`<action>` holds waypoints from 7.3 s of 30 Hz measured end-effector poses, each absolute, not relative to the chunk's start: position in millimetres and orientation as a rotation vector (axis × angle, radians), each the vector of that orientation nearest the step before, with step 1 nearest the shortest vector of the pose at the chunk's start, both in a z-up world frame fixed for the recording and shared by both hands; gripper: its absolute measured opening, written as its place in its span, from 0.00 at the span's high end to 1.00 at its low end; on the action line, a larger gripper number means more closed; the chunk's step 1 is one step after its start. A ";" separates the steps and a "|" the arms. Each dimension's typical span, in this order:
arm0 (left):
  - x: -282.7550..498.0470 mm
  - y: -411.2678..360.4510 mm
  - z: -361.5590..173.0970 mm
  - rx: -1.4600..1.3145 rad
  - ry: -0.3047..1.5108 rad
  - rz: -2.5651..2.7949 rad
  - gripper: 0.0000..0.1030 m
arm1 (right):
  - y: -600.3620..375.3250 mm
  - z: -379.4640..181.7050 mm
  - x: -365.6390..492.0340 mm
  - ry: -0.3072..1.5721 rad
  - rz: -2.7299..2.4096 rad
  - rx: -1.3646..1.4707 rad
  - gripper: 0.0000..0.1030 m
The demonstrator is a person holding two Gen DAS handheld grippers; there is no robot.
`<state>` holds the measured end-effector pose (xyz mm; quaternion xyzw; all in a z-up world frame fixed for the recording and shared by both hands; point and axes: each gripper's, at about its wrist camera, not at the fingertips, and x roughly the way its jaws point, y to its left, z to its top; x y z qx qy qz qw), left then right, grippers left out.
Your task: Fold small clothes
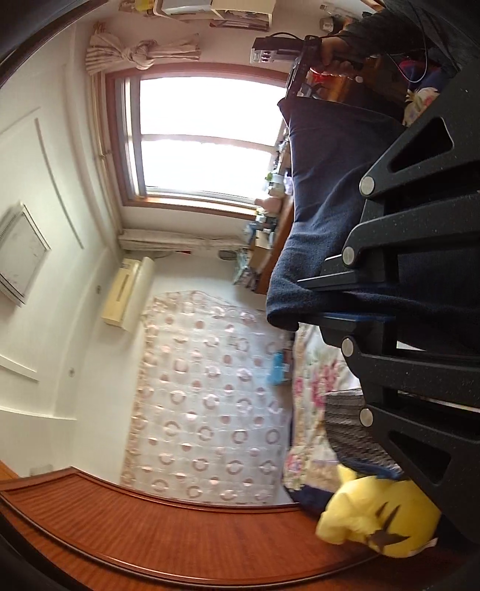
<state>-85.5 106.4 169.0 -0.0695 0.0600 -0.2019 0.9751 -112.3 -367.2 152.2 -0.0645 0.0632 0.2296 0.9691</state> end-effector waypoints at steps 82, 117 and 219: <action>141.0 -26.5 -82.3 0.121 0.840 -0.321 0.91 | -336.1 -23.0 171.3 0.730 0.211 -0.254 0.69; 101.7 60.9 -93.9 -0.130 0.799 -0.162 0.41 | -348.0 -18.8 155.7 0.710 0.211 -0.128 0.63; -6.6 63.7 -95.1 -0.148 0.746 -0.142 0.89 | -387.6 -58.4 11.6 0.694 0.263 -0.015 0.91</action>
